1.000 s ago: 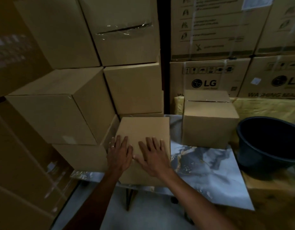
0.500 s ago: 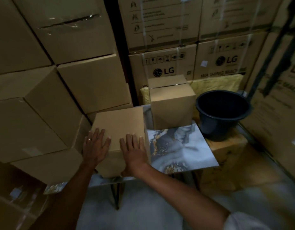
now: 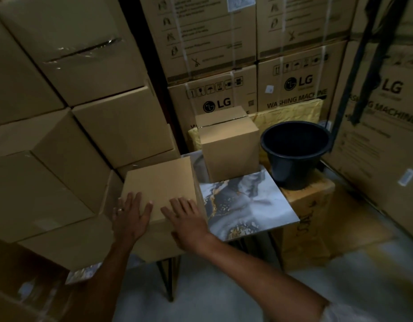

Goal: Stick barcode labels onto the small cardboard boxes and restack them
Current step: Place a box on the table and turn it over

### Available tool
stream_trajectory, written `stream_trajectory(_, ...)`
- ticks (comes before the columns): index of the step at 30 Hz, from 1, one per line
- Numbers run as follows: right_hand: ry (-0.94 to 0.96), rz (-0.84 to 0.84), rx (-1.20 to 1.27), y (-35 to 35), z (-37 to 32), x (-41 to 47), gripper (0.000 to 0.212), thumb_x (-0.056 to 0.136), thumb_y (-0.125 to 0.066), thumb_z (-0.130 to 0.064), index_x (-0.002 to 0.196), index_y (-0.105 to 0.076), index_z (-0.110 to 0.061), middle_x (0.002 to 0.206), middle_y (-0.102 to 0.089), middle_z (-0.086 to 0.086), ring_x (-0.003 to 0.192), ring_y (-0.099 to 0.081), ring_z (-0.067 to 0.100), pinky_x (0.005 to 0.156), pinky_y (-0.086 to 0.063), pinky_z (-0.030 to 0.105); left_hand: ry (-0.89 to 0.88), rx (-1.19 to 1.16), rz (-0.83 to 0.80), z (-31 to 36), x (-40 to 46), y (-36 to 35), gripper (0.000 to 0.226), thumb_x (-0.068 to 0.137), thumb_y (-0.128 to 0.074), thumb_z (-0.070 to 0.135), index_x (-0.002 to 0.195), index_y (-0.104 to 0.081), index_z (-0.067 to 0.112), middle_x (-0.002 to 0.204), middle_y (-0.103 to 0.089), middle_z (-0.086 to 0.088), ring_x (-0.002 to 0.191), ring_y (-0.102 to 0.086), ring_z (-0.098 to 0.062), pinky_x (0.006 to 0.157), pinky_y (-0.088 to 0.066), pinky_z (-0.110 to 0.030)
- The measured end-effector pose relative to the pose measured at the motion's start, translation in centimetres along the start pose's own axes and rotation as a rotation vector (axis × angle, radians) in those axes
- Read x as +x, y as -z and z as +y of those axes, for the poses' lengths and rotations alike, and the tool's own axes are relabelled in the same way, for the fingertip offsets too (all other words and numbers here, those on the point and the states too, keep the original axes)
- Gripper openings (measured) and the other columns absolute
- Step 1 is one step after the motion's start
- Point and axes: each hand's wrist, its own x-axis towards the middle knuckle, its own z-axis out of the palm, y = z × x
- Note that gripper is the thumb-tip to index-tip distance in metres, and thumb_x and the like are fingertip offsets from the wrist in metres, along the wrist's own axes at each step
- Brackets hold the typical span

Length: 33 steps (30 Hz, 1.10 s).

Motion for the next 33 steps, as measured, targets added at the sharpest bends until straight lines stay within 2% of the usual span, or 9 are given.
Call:
stream_trajectory(6, 0.124, 0.117, -0.098, 0.8, 7.2, -1.0, 0.072, 0.093, -0.061, -0.031, 0.157, -0.027, -0.030, 0.161, -0.032, 0.010, 0.147, -0.030, 0.035, 0.120, -0.025, 0.055, 0.195, -0.098, 0.046, 7.3, -5.4, -0.8, 0.064, 0.102, -0.041, 0.054, 0.158, -0.034, 0.024, 0.168, -0.022, -0.009, 0.154, -0.015, -0.036, 0.124, -0.010, -0.051)
stream_trajectory(11, 0.066, -0.010, -0.164, 3.6, 13.2, -1.1, 0.077, 0.098, -0.054, -0.038, 0.161, -0.011, -0.036, 0.169, -0.014, 0.003, 0.155, -0.012, 0.031, 0.123, -0.005, 0.058, 0.204, -0.487, -0.134, 10.8, -5.5, 0.0, 0.057, 0.102, -0.044, 0.053, 0.155, -0.038, 0.034, 0.170, -0.010, -0.002, 0.156, -0.005, -0.030, 0.124, -0.004, -0.054)
stream_trajectory(15, -0.081, -0.088, -0.175, 5.0, 12.7, -1.7, 0.084, 0.095, -0.056, -0.033, 0.162, -0.005, -0.027, 0.169, -0.003, 0.011, 0.156, 0.004, 0.035, 0.121, 0.009, 0.063, 0.060, -0.730, -0.026, 8.9, -4.9, 1.1, 0.050, 0.093, -0.044, 0.035, 0.138, -0.061, 0.022, 0.151, -0.049, -0.009, 0.141, -0.042, -0.032, 0.120, -0.027, -0.049)
stream_trajectory(18, 0.006, -0.075, -0.006, 4.8, 10.0, -2.0, 0.070, 0.099, -0.049, -0.042, 0.160, -0.020, -0.024, 0.169, -0.011, 0.011, 0.156, 0.004, 0.032, 0.122, 0.009, 0.058, -0.008, -0.590, -0.045, 7.0, -4.5, 1.7, 0.060, 0.085, -0.039, 0.042, 0.139, -0.061, 0.024, 0.152, -0.049, -0.010, 0.143, -0.041, -0.031, 0.121, -0.025, -0.049)
stream_trajectory(22, 0.068, -0.195, -0.022, 5.0, 10.3, -0.3, 0.110, 0.074, -0.072, -0.066, 0.160, -0.011, -0.036, 0.169, 0.000, 0.011, 0.155, 0.007, 0.034, 0.123, 0.004, 0.058, -0.165, -0.250, -0.232, 8.6, -6.2, 2.1, 0.085, 0.083, -0.048, 0.077, 0.157, -0.027, 0.041, 0.170, -0.009, 0.000, 0.156, -0.005, -0.029, 0.124, -0.008, -0.053)
stream_trajectory(24, 0.083, -0.161, -0.087, 5.0, 12.3, 0.2, 0.117, 0.071, -0.076, -0.068, 0.161, -0.007, -0.037, 0.169, -0.002, 0.010, 0.155, 0.001, 0.033, 0.124, -0.003, 0.054, -0.231, -0.102, -0.336, 10.5, -7.6, 1.4, 0.099, 0.084, -0.062, 0.070, 0.160, -0.005, 0.043, 0.170, 0.013, -0.002, 0.155, 0.011, -0.035, 0.123, 0.001, -0.055)
stream_trajectory(26, 0.122, -0.077, -0.112, 4.3, 14.0, -0.1, 0.117, 0.071, -0.073, -0.070, 0.162, -0.009, -0.034, 0.169, -0.009, 0.008, 0.155, -0.006, 0.030, 0.124, -0.008, 0.051, -0.231, 0.061, -0.302, 11.5, -8.4, 0.2, 0.110, 0.085, -0.068, 0.058, 0.159, 0.011, 0.042, 0.169, 0.021, -0.007, 0.154, 0.017, -0.040, 0.122, 0.005, -0.057)
stream_trajectory(29, 0.082, 0.033, -0.127, 2.6, 14.4, -0.9, 0.104, 0.080, -0.065, -0.068, 0.162, -0.015, -0.028, 0.168, -0.017, 0.002, 0.155, -0.014, 0.030, 0.123, -0.014, 0.051, -0.212, 0.179, -0.124, 11.5, -8.2, -1.4, 0.114, 0.085, -0.071, 0.036, 0.158, 0.016, 0.040, 0.170, 0.014, -0.005, 0.156, 0.010, -0.037, 0.124, 0.001, -0.057)
stream_trajectory(33, -0.057, 0.181, -0.178, 0.7, 13.3, -2.2, 0.094, 0.086, -0.054, -0.073, 0.159, -0.028, -0.021, 0.165, -0.030, 0.003, 0.151, -0.026, 0.032, 0.119, -0.023, 0.051, -0.313, 0.196, -0.060, 10.6, -7.0, -1.6, 0.109, 0.088, -0.068, 0.027, 0.160, 0.014, 0.035, 0.171, 0.012, -0.005, 0.157, 0.009, -0.032, 0.124, 0.002, -0.051)
